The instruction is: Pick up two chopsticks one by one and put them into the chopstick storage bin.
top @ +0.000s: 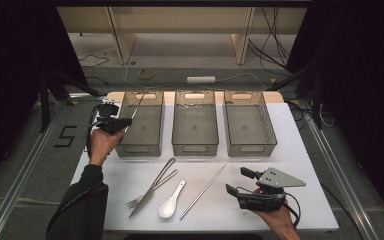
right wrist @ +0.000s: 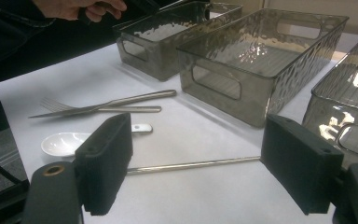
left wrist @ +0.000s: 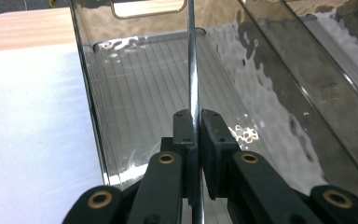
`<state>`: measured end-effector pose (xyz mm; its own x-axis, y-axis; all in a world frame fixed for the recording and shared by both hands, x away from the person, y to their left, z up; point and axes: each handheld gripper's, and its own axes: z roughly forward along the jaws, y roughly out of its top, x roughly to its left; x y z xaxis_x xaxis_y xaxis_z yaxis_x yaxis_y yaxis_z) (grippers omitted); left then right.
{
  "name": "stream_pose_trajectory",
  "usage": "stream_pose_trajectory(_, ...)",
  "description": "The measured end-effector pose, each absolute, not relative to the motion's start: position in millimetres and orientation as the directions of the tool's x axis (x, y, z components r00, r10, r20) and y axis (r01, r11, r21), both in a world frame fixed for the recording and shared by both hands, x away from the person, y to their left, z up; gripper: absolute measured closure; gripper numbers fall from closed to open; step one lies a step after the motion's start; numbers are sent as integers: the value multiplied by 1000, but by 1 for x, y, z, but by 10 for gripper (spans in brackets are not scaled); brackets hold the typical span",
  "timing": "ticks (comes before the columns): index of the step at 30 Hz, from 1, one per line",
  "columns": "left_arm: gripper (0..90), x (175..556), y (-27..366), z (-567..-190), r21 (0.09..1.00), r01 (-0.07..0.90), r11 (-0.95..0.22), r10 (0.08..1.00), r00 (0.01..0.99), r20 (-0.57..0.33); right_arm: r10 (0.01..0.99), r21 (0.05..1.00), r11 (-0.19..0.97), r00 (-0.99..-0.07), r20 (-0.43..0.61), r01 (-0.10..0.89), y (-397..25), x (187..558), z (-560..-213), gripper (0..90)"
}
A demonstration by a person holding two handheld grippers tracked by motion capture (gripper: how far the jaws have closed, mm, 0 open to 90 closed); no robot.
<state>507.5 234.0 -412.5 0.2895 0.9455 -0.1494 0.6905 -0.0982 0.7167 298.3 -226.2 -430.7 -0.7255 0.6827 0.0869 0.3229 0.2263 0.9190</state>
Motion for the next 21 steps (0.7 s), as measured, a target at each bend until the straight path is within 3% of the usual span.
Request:
stream_pose_trajectory(3,826,508,233,-412,714,692,-104,945,294,-147,681,919,224,-726,89,323,-226,299,-431,258)
stream_pose_trajectory(13,444,496,219,-396,712,693,-111,919,344,-191,678,922,223,-730,87,317,-226,298,-430,258)
stream_pose_trajectory(16,367,489,213,-388,705,704,-88,892,370,-258,678,922,224,-730,86,316,-226,298,-429,258)
stream_pose_trajectory(21,276,472,195,-376,707,697,-122,859,431,-277,676,923,224,-732,85,314,-226,297,-428,258)
